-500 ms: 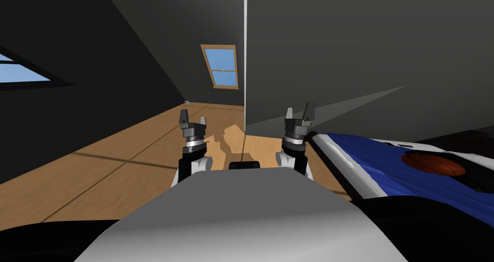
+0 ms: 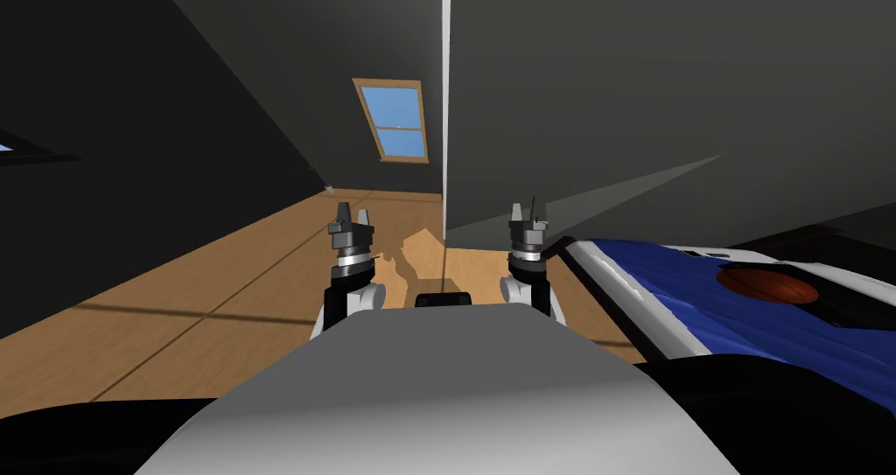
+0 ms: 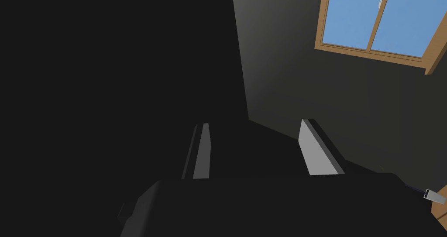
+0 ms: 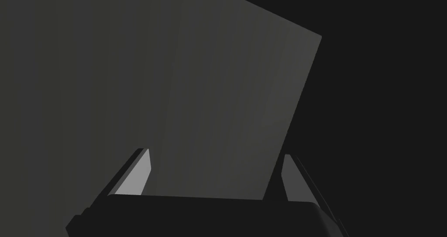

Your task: Push the door open

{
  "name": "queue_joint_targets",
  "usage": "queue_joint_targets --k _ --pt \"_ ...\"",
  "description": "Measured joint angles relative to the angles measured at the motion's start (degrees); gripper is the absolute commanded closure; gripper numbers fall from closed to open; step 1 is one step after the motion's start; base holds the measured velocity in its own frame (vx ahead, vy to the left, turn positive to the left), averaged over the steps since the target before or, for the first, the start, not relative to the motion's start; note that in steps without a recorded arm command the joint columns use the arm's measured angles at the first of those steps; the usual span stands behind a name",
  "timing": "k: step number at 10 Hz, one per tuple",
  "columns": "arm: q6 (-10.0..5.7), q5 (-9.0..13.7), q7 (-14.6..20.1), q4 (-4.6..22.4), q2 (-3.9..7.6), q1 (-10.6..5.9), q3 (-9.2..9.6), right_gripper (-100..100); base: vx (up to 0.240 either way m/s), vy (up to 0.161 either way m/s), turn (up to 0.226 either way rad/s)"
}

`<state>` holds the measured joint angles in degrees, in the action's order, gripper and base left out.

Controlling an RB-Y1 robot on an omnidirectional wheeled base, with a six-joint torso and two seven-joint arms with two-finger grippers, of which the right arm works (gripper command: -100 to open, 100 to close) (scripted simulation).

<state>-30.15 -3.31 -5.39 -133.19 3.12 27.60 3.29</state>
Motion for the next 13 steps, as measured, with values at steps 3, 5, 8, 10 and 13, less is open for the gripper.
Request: queue_joint_targets --k 3,5,8,10,13 --pt "2.22 -0.02 1.34 2.11 0.98 0.39 -0.4 -100 0.168 0.153 -0.103" --pt "3.87 -0.09 2.3 3.73 1.63 0.88 -0.59 -100 0.157 0.189 -0.14" --pt "6.11 -0.2 3.62 6.95 2.14 0.8 -0.99 -100 0.139 0.163 -0.126" --pt "7.21 -0.08 4.76 8.8 2.79 1.53 -1.44 -100 0.167 0.188 -0.137" --pt "9.64 -0.22 6.14 11.92 3.22 1.5 -1.78 -100 0.149 0.178 -0.138"
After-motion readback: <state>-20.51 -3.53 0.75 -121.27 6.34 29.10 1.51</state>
